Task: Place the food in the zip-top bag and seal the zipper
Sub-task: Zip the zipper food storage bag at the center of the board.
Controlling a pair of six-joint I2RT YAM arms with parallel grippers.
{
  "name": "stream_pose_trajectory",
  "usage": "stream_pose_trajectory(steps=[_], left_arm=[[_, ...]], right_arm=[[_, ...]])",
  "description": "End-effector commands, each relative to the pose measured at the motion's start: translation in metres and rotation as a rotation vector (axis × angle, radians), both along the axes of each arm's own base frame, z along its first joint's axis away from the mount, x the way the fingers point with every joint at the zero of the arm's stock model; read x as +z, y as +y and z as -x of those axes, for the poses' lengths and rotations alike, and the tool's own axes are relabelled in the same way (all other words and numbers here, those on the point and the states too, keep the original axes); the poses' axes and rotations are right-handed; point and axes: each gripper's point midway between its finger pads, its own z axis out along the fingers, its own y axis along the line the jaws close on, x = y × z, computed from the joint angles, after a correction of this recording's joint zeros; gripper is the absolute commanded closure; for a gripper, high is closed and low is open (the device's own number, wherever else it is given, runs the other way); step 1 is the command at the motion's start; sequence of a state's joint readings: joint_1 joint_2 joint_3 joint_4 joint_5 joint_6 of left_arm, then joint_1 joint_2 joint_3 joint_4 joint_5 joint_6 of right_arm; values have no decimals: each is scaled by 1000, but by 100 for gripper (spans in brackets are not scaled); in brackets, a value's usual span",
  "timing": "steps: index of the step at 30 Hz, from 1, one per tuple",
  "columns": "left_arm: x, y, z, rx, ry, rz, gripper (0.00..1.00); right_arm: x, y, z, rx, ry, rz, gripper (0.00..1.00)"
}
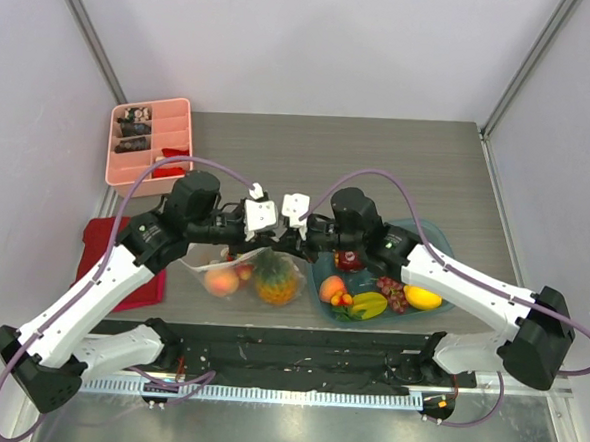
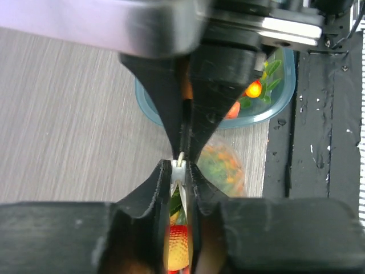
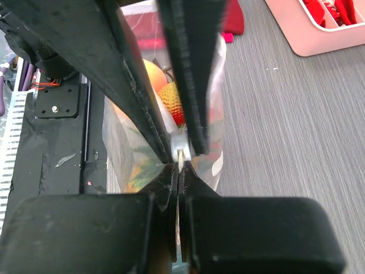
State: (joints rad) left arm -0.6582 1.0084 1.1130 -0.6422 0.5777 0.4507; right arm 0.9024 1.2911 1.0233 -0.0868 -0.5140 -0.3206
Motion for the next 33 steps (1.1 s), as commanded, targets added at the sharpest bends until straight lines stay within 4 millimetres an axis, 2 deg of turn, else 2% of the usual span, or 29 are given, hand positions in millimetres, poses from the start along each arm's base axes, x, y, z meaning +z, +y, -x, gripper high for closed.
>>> stream_pose_trajectory(steps=[1, 4, 8, 19, 27, 33], left_arm=[[16, -3, 3, -54, -84, 25, 90], [2, 6, 5, -37, -53, -47, 96], [-15, 19, 5, 3, -37, -113, 96], [-29, 44, 5, 100, -51, -169, 99], [-33, 78, 6, 197, -51, -219, 100], [-42, 107, 19, 262, -16, -271, 100]], right_arm=[[47, 1, 1, 3, -98, -112, 99], [48, -2, 1, -7, -104, -115, 99], [45, -7, 2, -20, -107, -108, 99], [44, -22, 4, -54, -140, -111, 99], [34, -38, 0, -114, -157, -93, 99], [28, -53, -10, -186, -178, -84, 99]])
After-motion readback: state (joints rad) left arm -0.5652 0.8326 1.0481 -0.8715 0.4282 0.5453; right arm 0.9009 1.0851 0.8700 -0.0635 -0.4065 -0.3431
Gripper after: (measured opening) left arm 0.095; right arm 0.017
